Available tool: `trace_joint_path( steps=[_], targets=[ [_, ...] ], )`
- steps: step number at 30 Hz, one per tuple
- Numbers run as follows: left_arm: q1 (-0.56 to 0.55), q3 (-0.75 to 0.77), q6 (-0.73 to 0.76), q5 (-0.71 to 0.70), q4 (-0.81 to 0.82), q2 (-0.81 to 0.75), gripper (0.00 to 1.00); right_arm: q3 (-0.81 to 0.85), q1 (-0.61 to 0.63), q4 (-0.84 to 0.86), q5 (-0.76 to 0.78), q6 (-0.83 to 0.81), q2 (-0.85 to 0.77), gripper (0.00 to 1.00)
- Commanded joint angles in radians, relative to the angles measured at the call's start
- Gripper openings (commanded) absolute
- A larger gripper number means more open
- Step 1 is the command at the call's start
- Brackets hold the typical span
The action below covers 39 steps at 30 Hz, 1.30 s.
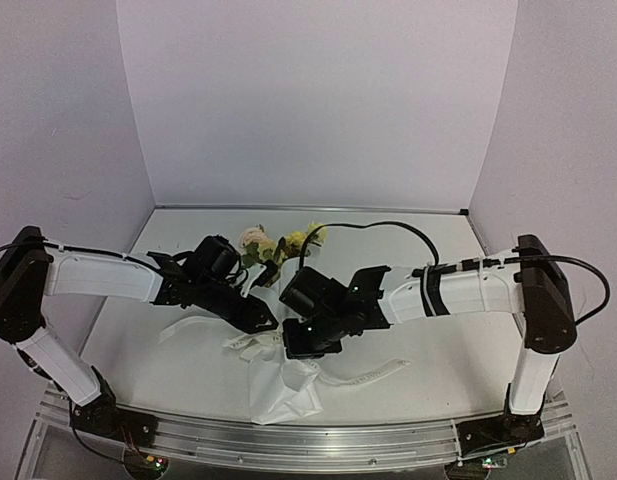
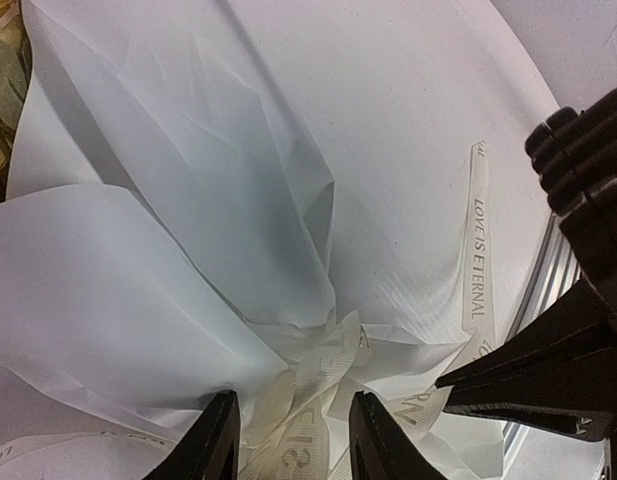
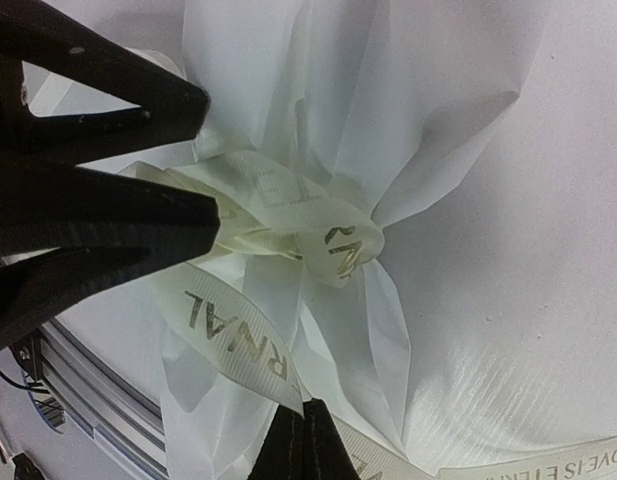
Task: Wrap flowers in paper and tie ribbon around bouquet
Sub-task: Tie the ribbon around the folded bouquet.
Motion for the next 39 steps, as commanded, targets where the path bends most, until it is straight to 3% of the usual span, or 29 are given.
trace_joint_path(
  steps=[1,8,12,17,31,39],
  targets=[
    [-0.003,0.041,0.022,0.025,-0.004,0.016,0.40,0.015,-0.002,0.013,0.030,0.016,0.004,0.00],
    [-0.009,0.043,0.020,0.015,0.007,0.049,0.37,0.019,-0.006,0.013,0.030,0.018,0.010,0.00],
    [-0.010,0.045,0.014,0.022,0.020,0.050,0.18,0.028,-0.015,0.013,0.012,0.023,0.022,0.00],
    [-0.010,0.021,0.008,0.015,0.052,0.000,0.05,0.039,-0.021,0.013,0.009,0.026,0.028,0.00],
    [-0.010,-0.085,-0.017,0.088,0.136,-0.119,0.00,0.024,-0.048,0.084,0.013,0.073,0.021,0.00],
    [-0.009,-0.115,-0.034,0.101,0.181,-0.124,0.00,0.020,-0.062,0.181,-0.065,0.110,0.047,0.00]
  ],
)
